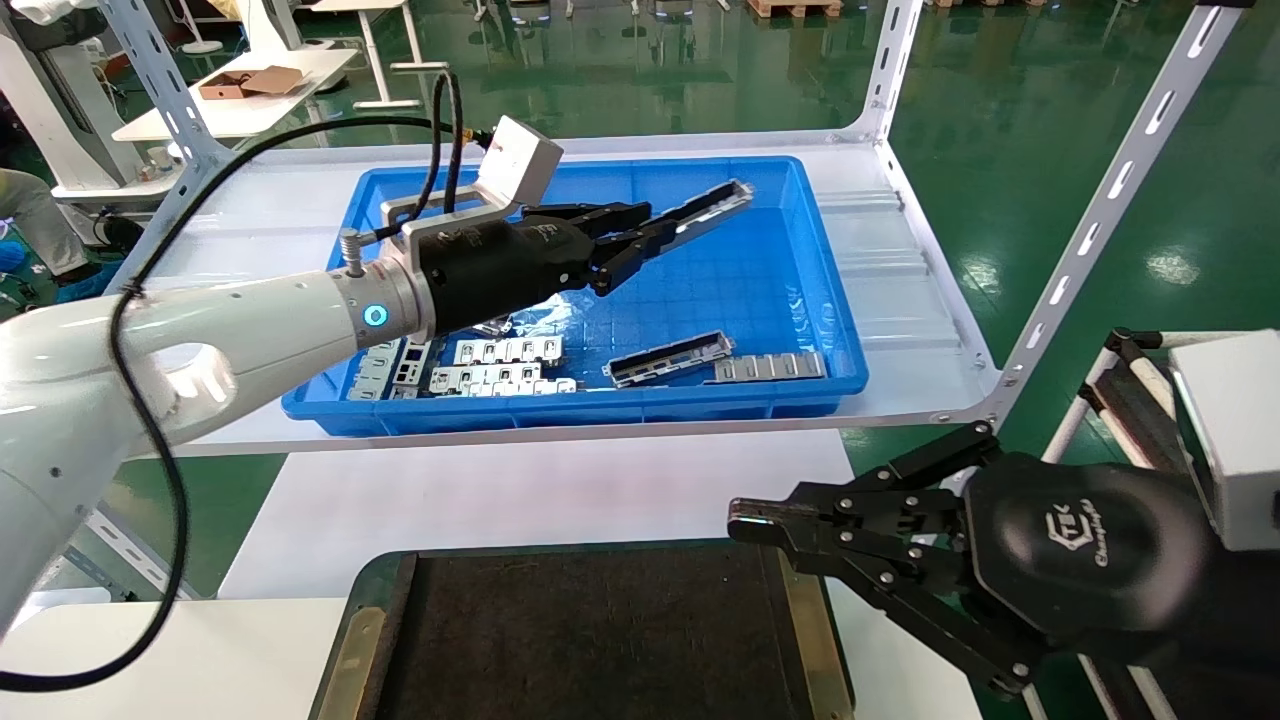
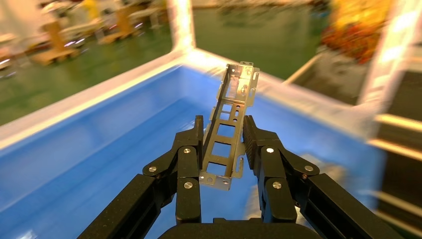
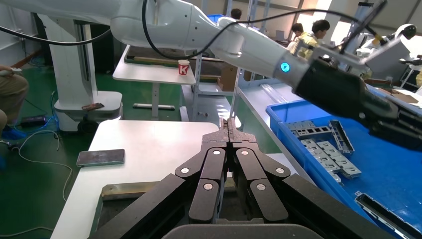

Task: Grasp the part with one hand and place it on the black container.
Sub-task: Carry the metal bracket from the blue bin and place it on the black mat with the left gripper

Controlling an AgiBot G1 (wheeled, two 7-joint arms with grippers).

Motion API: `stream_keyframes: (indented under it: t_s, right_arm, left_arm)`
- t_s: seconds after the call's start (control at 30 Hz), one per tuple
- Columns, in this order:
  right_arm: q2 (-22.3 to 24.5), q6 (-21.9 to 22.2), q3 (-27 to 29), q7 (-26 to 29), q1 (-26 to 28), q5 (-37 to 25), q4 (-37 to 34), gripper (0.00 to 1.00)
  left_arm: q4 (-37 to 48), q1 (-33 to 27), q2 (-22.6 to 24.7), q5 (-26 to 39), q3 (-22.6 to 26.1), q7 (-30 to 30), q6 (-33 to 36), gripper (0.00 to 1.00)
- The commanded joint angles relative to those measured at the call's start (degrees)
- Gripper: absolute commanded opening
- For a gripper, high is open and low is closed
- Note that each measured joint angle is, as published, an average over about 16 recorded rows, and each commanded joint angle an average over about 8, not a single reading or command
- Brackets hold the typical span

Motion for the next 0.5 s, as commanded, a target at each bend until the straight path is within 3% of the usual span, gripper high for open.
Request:
stream_keyframes:
  t_s: [0.03,0.23,0.5]
  right_arm:
    - [0.0,0.0,0.0,0.0,0.0,0.0,0.0,0.0]
    - [0.0,0.0,0.0,0.0,0.0,0.0,0.0,0.0]
    - [0.0,0.0,0.0,0.0,0.0,0.0,0.0,0.0]
  left_arm:
    - [-0.1,-0.2,-0.9,-0.7,-0.4,0.6,4.3,0.0]
    - [0.2,-0.5,-3.8,-1.7,-0.7,1.3,15.1,0.0]
    - [-2.0,1.5,-7.9,-2.0,-0.6,2.4,24.3,0.0]
